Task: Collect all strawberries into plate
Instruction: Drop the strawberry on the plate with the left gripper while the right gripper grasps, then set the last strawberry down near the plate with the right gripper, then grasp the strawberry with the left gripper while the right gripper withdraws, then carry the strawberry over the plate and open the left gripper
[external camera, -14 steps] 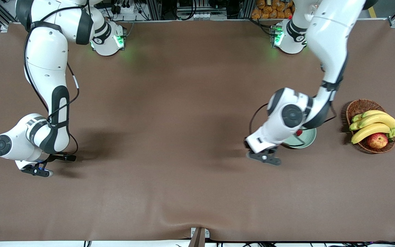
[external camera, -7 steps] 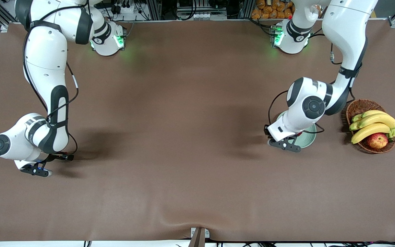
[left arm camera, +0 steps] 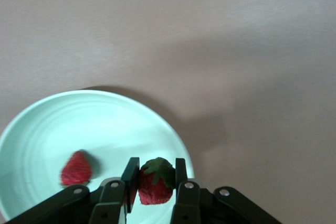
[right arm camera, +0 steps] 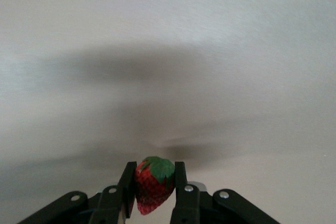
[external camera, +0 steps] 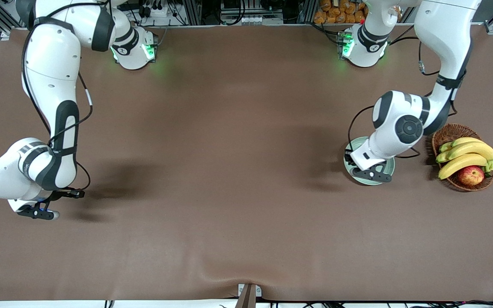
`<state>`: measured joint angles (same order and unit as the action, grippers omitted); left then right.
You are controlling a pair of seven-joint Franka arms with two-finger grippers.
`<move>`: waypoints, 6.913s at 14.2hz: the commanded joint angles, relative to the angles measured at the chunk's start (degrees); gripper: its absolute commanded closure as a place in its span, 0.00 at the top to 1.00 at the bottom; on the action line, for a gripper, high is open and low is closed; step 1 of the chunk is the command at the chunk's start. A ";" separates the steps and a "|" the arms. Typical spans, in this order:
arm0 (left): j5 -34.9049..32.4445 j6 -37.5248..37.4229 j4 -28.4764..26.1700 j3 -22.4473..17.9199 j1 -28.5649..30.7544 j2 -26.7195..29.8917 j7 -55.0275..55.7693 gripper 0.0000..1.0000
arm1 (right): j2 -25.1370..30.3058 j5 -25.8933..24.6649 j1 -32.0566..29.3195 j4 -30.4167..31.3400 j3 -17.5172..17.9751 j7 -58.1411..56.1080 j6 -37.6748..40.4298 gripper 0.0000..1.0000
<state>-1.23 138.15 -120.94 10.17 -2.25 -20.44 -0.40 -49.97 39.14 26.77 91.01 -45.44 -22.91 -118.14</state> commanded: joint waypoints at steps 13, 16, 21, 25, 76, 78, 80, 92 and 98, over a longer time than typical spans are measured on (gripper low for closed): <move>-1.31 1.34 1.84 0.73 4.18 -1.71 -4.09 1.00 | -0.03 11.40 23.40 -11.47 -1.77 3.90 5.65 0.02; -1.31 1.25 4.73 0.99 4.00 -1.71 -4.61 1.00 | -0.47 11.31 24.64 -13.22 5.87 12.94 -0.93 0.03; -1.31 1.16 8.25 1.16 3.13 -1.88 -4.18 1.00 | -2.76 10.69 25.96 -16.04 16.42 29.13 -13.33 0.04; -0.52 0.98 9.14 1.43 1.72 -1.88 -3.12 1.00 | -6.35 10.52 26.92 -19.19 23.36 37.56 -22.64 0.04; -4.92 11.62 26.98 -1.12 -24.56 -24.29 17.10 0.43 | 48.21 -40.98 -31.52 -0.04 52.30 23.08 29.09 1.00; -4.83 11.62 26.81 -1.12 -24.56 -24.29 17.18 0.27 | 49.62 -40.98 -31.35 -0.04 52.21 23.78 30.59 1.00; -4.92 11.62 26.63 -1.12 -24.39 -24.29 17.10 0.20 | 50.06 -40.90 -30.82 -0.04 51.95 24.22 31.39 1.00; -5.01 -4.47 21.03 -0.86 -15.70 -11.48 9.89 0.00 | 50.94 -39.58 -27.39 -1.89 45.79 24.93 34.20 1.00; -5.01 -4.47 7.40 -0.50 -6.65 -1.72 4.02 0.03 | 51.56 -38.96 -27.65 -1.80 45.44 24.84 33.41 1.00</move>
<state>-4.70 133.44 -107.14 8.93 -12.03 -27.52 5.62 0.38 -0.07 -1.70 89.08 0.81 1.84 -84.84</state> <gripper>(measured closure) 0.767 0.000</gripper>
